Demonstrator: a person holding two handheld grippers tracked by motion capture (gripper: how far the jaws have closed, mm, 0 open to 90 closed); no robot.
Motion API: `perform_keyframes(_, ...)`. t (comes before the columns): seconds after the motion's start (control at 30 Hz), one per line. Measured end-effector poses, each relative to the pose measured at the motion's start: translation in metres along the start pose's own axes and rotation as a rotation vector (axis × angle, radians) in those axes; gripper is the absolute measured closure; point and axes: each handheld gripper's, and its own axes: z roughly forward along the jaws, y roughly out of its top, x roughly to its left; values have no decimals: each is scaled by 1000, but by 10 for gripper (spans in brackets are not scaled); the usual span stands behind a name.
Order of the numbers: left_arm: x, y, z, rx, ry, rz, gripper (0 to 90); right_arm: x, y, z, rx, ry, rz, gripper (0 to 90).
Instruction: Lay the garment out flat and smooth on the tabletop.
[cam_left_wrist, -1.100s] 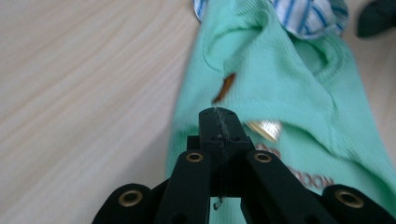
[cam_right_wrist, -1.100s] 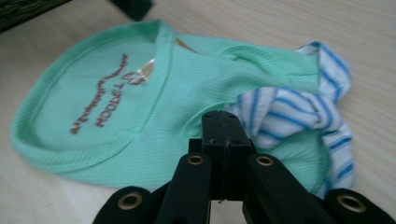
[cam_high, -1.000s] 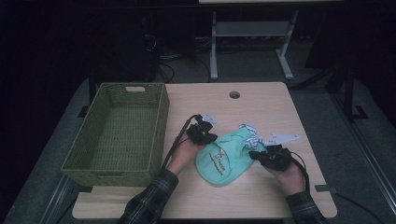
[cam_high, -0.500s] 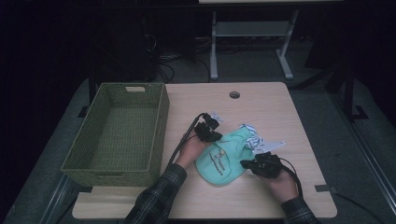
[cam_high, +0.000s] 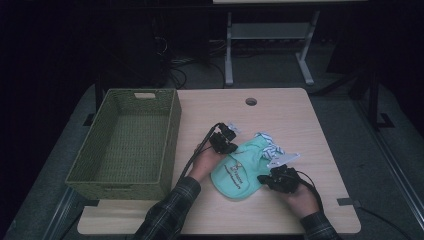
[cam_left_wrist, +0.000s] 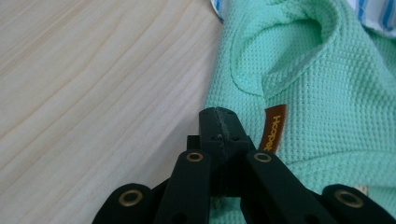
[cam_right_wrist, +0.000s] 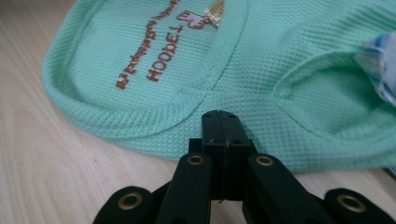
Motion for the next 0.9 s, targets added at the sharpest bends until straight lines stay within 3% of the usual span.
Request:
perform_keyframes(0.13, 1, -5, -4, 5, 10, 2, 898, -5, -5, -6, 11, -28, 11, 900)
perform_keyframes(0.17, 2, -8, -5, -11, 9, -7, 898, -10, -7, -9, 15, -39, 24, 900)
perform_keyframes(0.37, -1, -20, -15, -2, -11, -12, 898, -17, -10, -12, 10, -57, 37, 900)
perform_keyframes(0.53, -12, -30, -25, 34, -8, 15, 898, -22, -10, -13, 11, -71, 40, 899)
perform_keyframes(0.9, -37, -52, -43, 58, -40, 49, 898, -28, -9, -14, 18, -84, 33, 899)
